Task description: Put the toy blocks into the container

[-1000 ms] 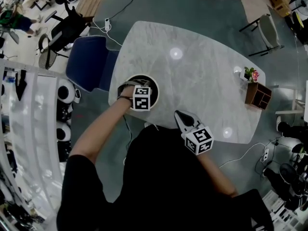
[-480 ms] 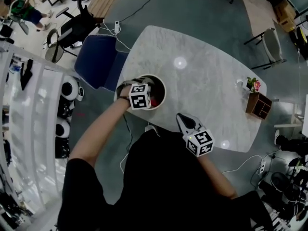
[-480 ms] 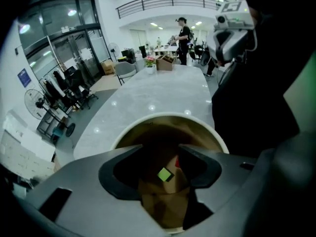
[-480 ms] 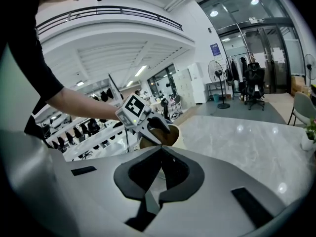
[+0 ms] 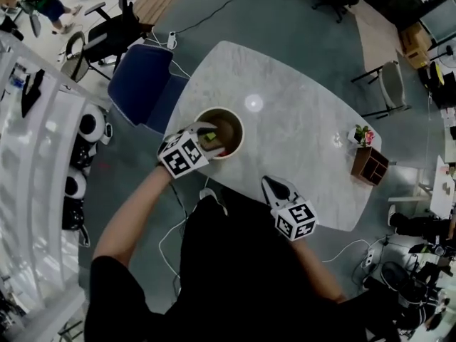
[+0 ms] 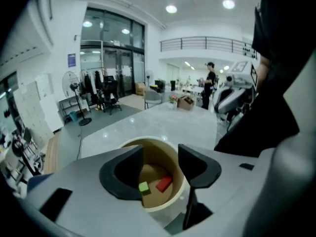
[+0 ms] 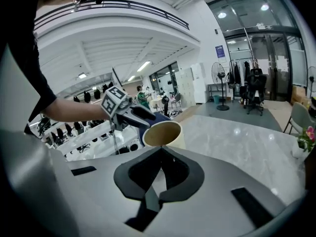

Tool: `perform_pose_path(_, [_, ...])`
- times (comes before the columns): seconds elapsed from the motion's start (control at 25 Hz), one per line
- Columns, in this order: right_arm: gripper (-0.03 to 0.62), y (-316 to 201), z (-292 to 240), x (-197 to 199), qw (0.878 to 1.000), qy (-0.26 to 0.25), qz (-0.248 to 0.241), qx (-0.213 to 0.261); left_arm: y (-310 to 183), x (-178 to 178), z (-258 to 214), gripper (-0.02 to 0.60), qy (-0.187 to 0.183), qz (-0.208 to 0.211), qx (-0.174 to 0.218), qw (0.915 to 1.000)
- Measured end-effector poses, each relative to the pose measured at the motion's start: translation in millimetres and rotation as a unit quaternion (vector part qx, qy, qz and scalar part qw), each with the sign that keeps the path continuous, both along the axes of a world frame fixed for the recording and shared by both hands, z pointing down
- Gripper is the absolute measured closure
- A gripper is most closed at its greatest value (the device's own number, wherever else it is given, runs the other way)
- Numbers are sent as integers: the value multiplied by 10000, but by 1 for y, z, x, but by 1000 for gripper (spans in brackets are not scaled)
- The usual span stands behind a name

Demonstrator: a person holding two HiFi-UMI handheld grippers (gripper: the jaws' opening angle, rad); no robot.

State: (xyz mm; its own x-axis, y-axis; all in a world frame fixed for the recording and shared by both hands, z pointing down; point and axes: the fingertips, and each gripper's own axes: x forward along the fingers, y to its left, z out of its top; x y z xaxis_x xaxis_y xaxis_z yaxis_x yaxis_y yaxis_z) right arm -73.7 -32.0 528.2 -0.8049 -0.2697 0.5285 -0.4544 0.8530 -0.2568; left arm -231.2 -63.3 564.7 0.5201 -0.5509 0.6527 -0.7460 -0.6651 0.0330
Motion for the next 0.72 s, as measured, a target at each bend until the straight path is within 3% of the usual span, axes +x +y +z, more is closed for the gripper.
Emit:
perform_pose_path(0.08, [594,-2,-4,11,9999,84,130,19,6,0,-21,370,551,-403,250,9974])
perform_pose_path(0.2, [594,-7,-8,26,9992,257,264,127,15,-2,-49,372,1050,-902,672,9881])
perform_pose_path(0.36, [594,-18,-19,39,9987,156,444,186,33,2,-87,434,1702,-1496,1169,9669])
perform_pose_path(0.6, [594,-41,-51,78,9951,-15,845,518,59,50,-122,513,2328,-1939,1524,9408])
perform_pose_path(0.72, [594,-46,-65,120,9921,-68,1040,696,65,99,-132,544,2179,-1994,1734,9395])
